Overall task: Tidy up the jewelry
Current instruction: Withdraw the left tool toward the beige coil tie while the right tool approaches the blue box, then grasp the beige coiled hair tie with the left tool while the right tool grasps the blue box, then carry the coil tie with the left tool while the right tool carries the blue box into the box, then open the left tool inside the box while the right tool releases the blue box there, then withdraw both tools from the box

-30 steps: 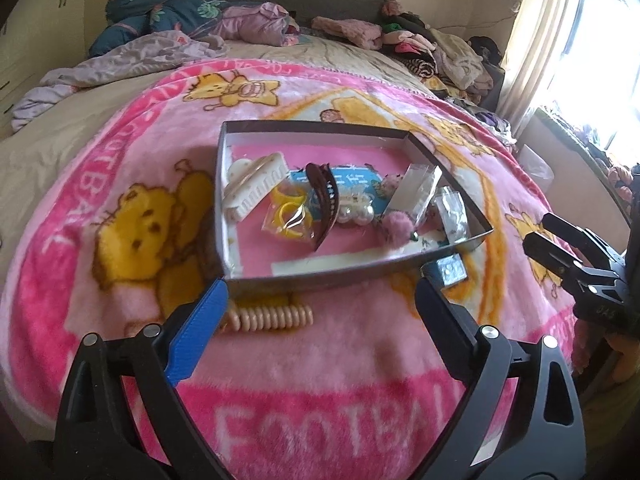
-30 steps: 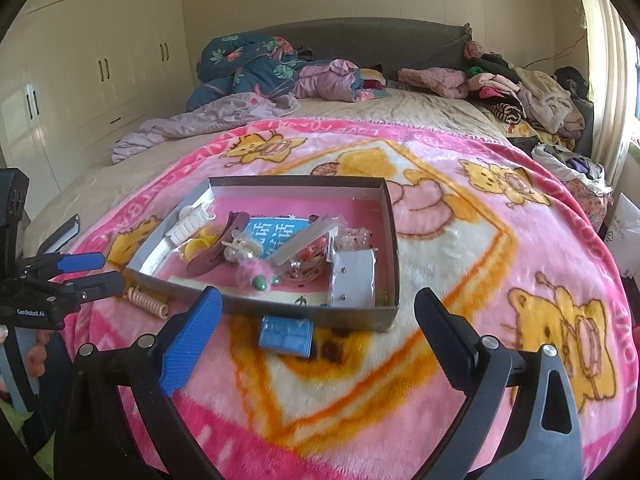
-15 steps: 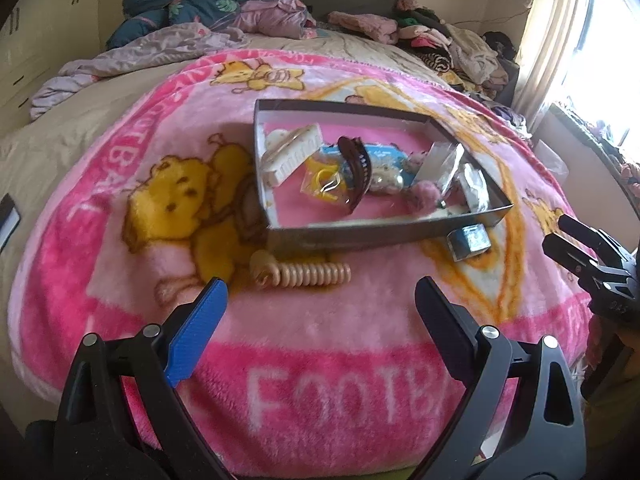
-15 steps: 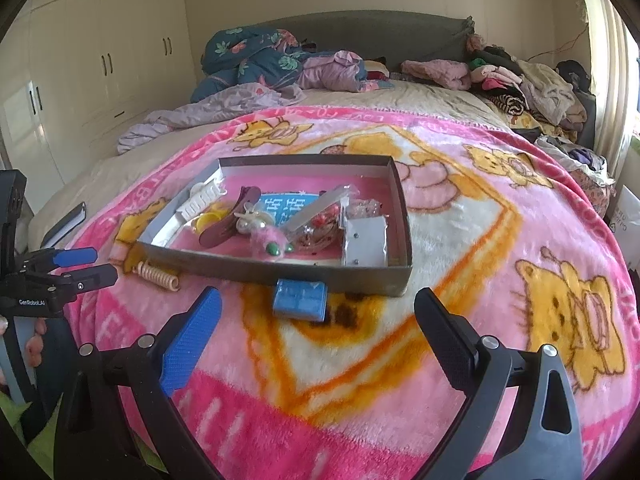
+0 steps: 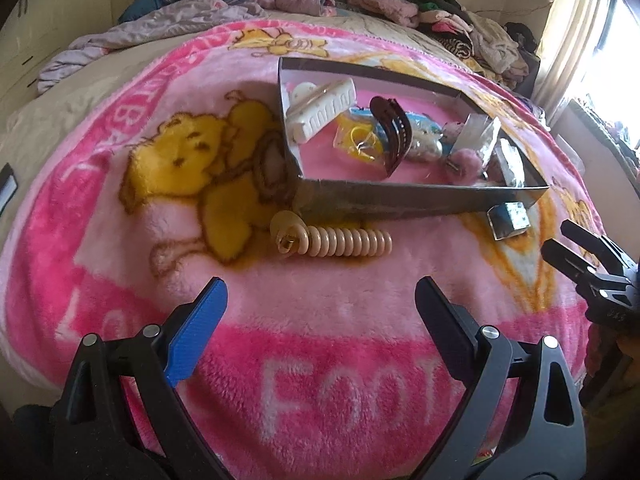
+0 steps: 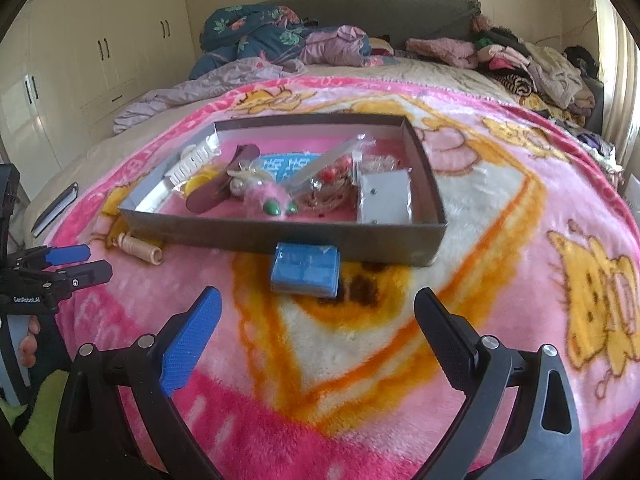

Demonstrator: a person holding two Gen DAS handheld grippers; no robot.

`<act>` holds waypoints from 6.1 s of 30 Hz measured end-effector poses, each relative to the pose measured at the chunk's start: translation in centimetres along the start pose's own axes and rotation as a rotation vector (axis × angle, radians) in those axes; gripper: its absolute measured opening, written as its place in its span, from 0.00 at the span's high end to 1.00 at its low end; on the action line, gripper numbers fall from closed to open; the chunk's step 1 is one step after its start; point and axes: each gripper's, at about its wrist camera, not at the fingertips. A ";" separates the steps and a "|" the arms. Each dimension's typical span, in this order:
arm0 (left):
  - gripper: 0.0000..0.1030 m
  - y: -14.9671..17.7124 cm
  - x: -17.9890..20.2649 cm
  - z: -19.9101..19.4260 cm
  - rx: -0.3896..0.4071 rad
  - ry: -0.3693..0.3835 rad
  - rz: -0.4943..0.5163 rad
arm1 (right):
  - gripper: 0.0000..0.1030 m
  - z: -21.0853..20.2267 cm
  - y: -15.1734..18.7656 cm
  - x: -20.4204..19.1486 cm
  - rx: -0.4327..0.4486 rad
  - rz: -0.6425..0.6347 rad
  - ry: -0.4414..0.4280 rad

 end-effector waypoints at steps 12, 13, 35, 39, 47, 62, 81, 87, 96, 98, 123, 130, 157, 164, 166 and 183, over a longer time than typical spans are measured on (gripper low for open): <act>0.11 -1.3 0.5 3.3 -0.028 -0.011 -0.023 | 0.09 4.2 -0.4 -0.2 -0.043 -0.012 0.008; 0.11 -1.4 0.6 3.4 -0.027 -0.015 -0.023 | 0.11 4.4 -0.4 -0.1 -0.043 -0.009 0.007; 0.40 -2.1 0.7 4.0 0.000 -0.032 -0.001 | 0.57 4.3 -0.7 -1.3 -0.069 -0.026 -0.027; 0.40 -1.8 0.3 3.1 0.005 -0.008 -0.010 | 0.57 3.7 -0.8 -2.3 -0.065 -0.042 -0.035; 0.40 -1.2 -0.5 1.1 0.030 0.009 -0.018 | 0.57 2.4 -1.3 -4.2 -0.053 -0.080 -0.049; 0.40 -2.6 -1.2 -2.8 0.110 0.037 -0.033 | 0.57 0.6 -2.6 -6.7 -0.015 -0.121 -0.083; 0.40 -7.6 1.4 -3.2 0.154 0.065 0.025 | 0.57 -0.8 -6.1 -3.7 0.062 -0.079 -0.033; 0.40 -8.8 2.7 -2.1 0.148 0.080 0.047 | 0.57 -0.8 -6.8 -1.6 0.078 -0.048 -0.003; 0.40 -9.7 4.4 0.1 0.116 0.095 0.065 | 0.57 -0.5 -7.3 1.3 0.088 -0.008 0.040; 0.40 -9.9 4.6 0.6 0.107 0.098 0.067 | 0.57 -0.3 -7.3 1.9 0.087 0.004 0.049; 0.40 -11.2 4.6 5.8 0.033 0.074 0.070 | 0.57 4.0 -7.0 3.9 0.011 0.021 0.043; 0.40 -11.5 4.2 6.8 0.021 0.065 0.064 | 0.57 5.2 -6.7 2.3 -0.025 -0.011 -0.006; 0.39 -11.8 4.2 7.0 0.014 0.082 0.059 | 0.51 5.5 -6.1 -0.8 -0.062 -0.066 -0.056; 0.32 -11.2 4.1 5.5 0.022 0.091 0.062 | 0.39 3.5 -6.1 -0.5 -0.020 -0.046 -0.031; 0.26 -10.9 4.1 4.8 0.031 0.091 0.063 | 0.34 2.6 -6.0 -0.2 -0.001 -0.035 -0.022; 0.11 -7.3 3.8 -1.2 0.099 0.051 0.058 | 0.18 -3.2 -4.3 -0.1 0.084 -0.009 0.020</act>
Point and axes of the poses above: each gripper's, at about its wrist camera, not at the fingertips, and z roughly the way its jaws point, x to its right, y to its underside, and after that the axes turned 4 degrees about -y, right-handed
